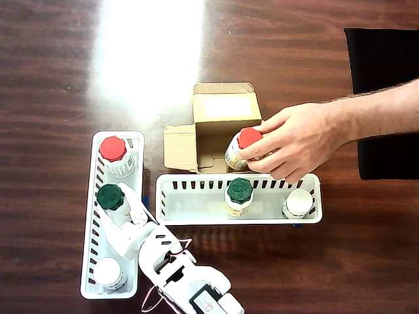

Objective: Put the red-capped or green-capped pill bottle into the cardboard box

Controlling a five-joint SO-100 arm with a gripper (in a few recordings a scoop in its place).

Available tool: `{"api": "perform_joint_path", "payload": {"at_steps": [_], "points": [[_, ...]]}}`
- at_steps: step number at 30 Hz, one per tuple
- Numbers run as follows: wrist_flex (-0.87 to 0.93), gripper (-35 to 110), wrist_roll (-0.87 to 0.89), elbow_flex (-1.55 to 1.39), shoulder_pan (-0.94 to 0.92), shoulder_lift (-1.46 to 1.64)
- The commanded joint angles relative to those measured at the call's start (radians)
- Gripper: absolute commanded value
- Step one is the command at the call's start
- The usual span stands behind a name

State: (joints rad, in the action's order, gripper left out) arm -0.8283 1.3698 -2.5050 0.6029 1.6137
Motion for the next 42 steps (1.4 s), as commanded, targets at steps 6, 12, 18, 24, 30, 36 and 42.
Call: {"api": "perform_joint_path", "payload": {"at_steps": [6,12,18,24,30,36,42], "points": [[0.492,2,-0.106,0.247,0.017,0.462],[0.893,1,-0.173,0.575,-0.002,0.571],[1.161,1,-0.199,0.862,-0.11,0.572],[1.264,1,-0.187,0.943,-0.322,0.572],[1.224,1,-0.19,0.844,-0.502,0.514],[1.031,1,-0.167,0.65,-0.598,0.448],[0.887,1,-0.187,0.594,-0.58,0.331]]}}
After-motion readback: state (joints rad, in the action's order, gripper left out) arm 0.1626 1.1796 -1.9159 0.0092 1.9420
